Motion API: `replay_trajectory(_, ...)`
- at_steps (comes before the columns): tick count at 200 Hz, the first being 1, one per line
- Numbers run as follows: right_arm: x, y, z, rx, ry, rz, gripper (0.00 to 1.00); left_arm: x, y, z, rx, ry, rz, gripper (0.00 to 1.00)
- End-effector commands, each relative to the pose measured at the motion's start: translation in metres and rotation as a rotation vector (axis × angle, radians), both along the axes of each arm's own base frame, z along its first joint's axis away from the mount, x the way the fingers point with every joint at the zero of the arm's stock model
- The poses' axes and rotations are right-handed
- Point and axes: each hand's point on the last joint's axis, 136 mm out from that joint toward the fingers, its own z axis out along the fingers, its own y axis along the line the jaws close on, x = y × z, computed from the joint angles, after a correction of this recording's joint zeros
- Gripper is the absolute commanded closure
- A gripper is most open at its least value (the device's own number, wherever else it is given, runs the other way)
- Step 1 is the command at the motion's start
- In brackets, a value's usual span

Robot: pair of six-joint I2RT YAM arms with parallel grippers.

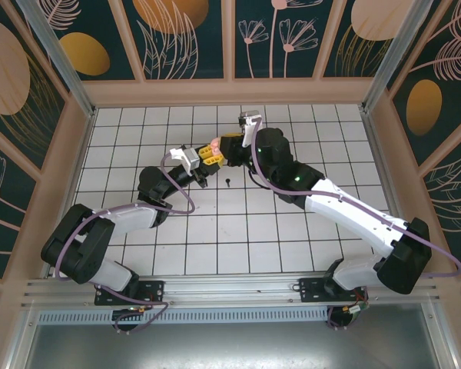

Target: Insert the wireless bluetooth earbuds into the charging case

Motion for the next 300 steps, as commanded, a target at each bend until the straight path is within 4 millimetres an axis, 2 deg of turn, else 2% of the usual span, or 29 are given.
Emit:
replay_trajectory(1, -0.002, 0.010, -0.024, -0.039, 0.034, 0.019, 0.83, -0.011, -0.001, 0.023, -0.039, -0.076, -0.028, 1.00)
replay_trajectory(134, -0.009, 0.018, -0.067, -0.231, 0.011, -0.006, 0.84, -0.013, 0.000, 0.029, -0.041, -0.091, -0.020, 1.00)
replay_trajectory(159, -0.015, 0.020, -0.063, -0.204, 0.013, 0.028, 0.84, -0.013, 0.000, 0.028, -0.038, -0.092, -0.018, 1.00)
replay_trajectory(200, -0.023, 0.025, -0.045, -0.144, 0.018, 0.085, 0.84, -0.015, 0.000, 0.028, -0.035, -0.096, -0.021, 1.00)
replay_trajectory(238, -0.025, 0.024, -0.044, -0.156, 0.017, 0.112, 0.84, -0.017, 0.001, 0.032, -0.037, -0.106, -0.021, 1.00)
replay_trajectory(267, -0.021, 0.021, -0.044, -0.156, 0.033, 0.079, 0.76, -0.018, 0.001, 0.033, -0.040, -0.106, -0.025, 1.00)
replay_trajectory(300, -0.010, 0.015, -0.025, -0.104, 0.028, 0.019, 0.64, -0.018, 0.001, 0.032, -0.039, -0.097, -0.029, 1.00)
